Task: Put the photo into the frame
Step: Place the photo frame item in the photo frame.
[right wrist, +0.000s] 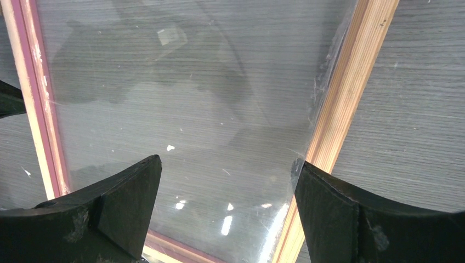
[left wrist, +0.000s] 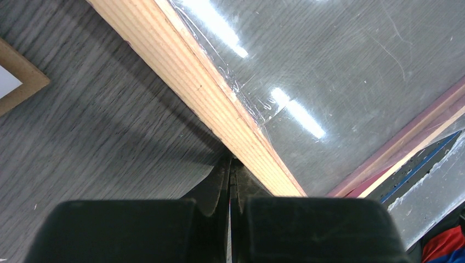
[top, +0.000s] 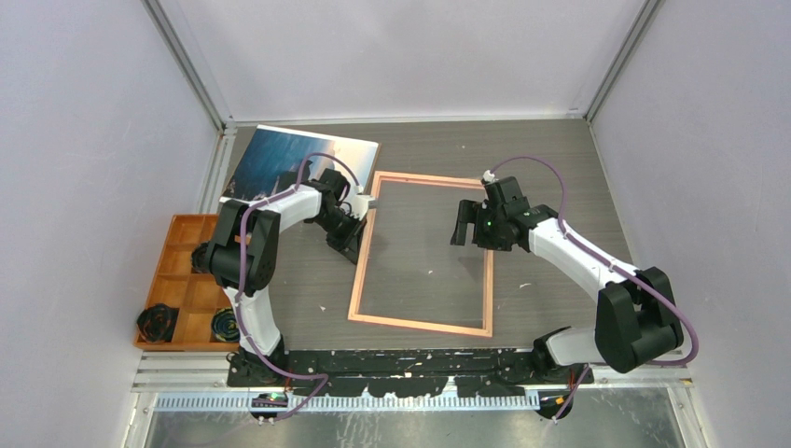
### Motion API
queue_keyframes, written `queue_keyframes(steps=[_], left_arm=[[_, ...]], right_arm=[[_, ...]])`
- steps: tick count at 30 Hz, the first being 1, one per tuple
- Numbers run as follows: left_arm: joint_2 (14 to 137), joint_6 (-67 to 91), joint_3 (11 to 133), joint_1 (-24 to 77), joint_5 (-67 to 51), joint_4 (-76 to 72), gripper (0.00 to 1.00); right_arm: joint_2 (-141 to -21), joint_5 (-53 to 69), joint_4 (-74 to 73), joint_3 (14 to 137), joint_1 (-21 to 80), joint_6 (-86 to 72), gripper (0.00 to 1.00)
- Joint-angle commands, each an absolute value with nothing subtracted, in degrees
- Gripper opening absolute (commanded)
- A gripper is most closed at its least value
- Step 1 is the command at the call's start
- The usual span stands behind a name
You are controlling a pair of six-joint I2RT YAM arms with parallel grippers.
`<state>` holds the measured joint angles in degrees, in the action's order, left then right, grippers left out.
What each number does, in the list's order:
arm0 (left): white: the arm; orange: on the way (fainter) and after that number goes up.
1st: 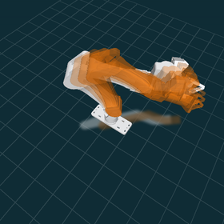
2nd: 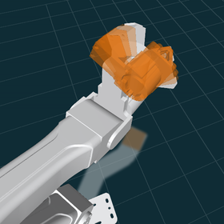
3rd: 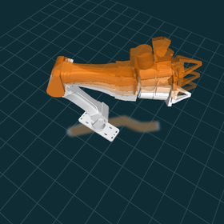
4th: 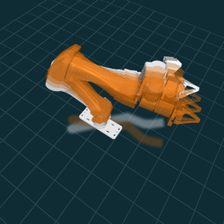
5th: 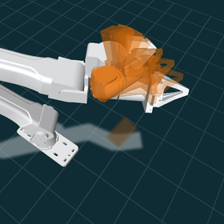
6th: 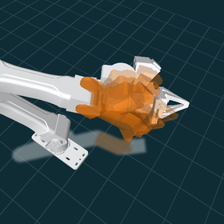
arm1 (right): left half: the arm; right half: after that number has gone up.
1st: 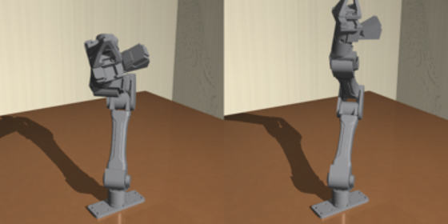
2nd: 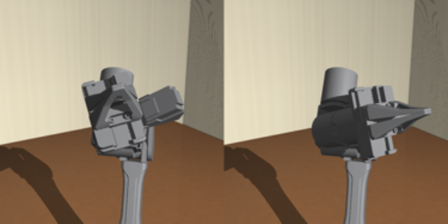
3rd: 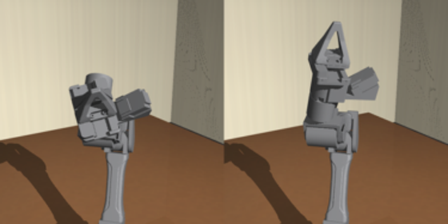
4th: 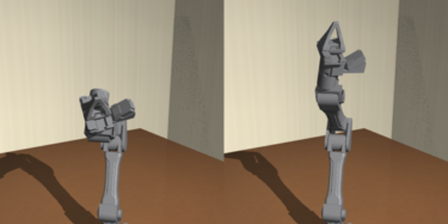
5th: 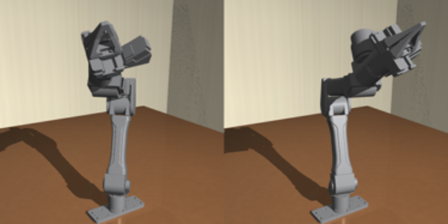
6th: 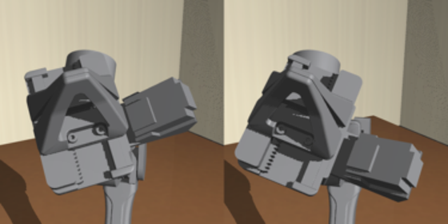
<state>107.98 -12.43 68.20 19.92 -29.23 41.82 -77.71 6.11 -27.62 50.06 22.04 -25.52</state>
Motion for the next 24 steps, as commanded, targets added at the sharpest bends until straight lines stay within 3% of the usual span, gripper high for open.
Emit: queue_keyframes(steps=[1, 24], left_arm=[[108.72, -14.15, 66.71, 20.83, -27.42, 40.34, 0.0], [108.81, -14.15, 66.83, 20.83, -27.42, 40.54, 0.0]], right_arm=[[-78.92, 4.22, -25.56, 51.36, 22.35, -23.88, 0.92], [-80.53, 1.62, -24.71, 50.81, 21.59, -23.58, 0.93]])
